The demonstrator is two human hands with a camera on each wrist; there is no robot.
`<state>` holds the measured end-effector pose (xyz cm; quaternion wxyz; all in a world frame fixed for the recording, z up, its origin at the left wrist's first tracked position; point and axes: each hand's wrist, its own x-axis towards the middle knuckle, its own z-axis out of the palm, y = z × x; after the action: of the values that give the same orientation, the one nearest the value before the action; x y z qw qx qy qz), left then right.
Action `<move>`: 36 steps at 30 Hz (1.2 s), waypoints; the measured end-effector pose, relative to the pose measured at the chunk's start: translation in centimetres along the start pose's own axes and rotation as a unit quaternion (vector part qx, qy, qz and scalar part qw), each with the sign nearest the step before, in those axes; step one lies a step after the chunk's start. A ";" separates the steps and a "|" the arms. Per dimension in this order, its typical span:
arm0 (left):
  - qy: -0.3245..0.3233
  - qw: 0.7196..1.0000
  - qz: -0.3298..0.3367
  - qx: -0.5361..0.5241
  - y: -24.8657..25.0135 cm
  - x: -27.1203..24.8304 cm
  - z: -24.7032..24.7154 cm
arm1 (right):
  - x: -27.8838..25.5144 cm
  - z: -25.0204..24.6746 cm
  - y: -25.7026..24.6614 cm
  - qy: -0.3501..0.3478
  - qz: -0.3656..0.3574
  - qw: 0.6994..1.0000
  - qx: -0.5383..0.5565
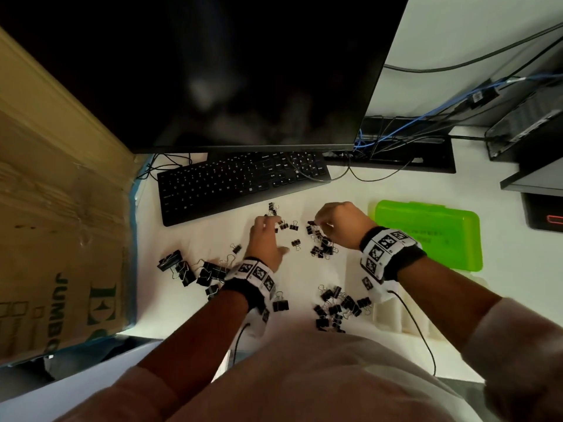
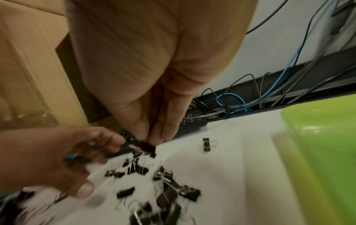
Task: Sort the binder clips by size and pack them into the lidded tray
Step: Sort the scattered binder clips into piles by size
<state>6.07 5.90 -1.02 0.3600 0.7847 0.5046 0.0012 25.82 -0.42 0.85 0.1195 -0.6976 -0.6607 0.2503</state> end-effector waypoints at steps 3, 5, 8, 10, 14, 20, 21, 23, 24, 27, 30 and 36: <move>-0.024 0.998 -0.022 0.057 -0.4 2.0 -1.1 | -3.2 -0.6 -0.2 -0.105 -0.030 0.994 -0.004; -0.066 0.994 -0.041 0.076 -0.5 2.9 -1.0 | -5.1 0.2 0.0 -0.185 -0.021 0.982 -0.025; -0.110 0.988 -0.053 0.092 -0.5 3.8 -0.3 | -6.6 1.7 0.2 -0.253 -0.007 0.967 -0.026; -0.114 0.987 -0.032 0.105 -0.3 4.1 0.1 | -6.7 1.8 0.1 -0.256 0.009 0.967 0.004; -0.124 0.988 0.015 0.091 0.4 3.6 1.2 | -4.8 0.9 0.9 -0.126 0.046 0.991 0.000; -0.136 0.987 0.055 0.060 1.5 2.9 2.5 | -0.8 2.1 1.1 -0.127 -0.005 0.987 -0.095; -0.143 0.986 0.064 0.058 1.7 2.8 2.6 | -0.6 2.3 1.1 -0.131 -0.005 0.987 -0.095; -0.157 0.983 0.082 0.047 1.9 2.7 2.8 | -0.5 2.2 1.4 -0.121 0.020 0.991 -0.048; -0.153 0.983 0.090 0.040 1.9 2.8 2.7 | -0.7 2.0 1.6 -0.118 0.035 0.992 -0.018; -0.100 0.992 0.071 0.035 1.8 3.8 1.5 | -1.7 0.8 2.2 -0.111 0.058 0.991 0.054; -0.105 0.993 0.018 0.046 1.2 5.1 0.4 | -3.1 -0.3 2.4 -0.115 0.077 0.989 0.052; -0.175 0.982 0.066 0.036 1.5 4.7 2.0 | -5.4 -0.2 0.8 -0.279 0.052 0.959 -0.015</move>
<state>10.35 8.14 -3.38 0.4135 0.8167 0.3806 -0.1308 26.58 -5.71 1.70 -0.0932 -0.6350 -0.6347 0.4303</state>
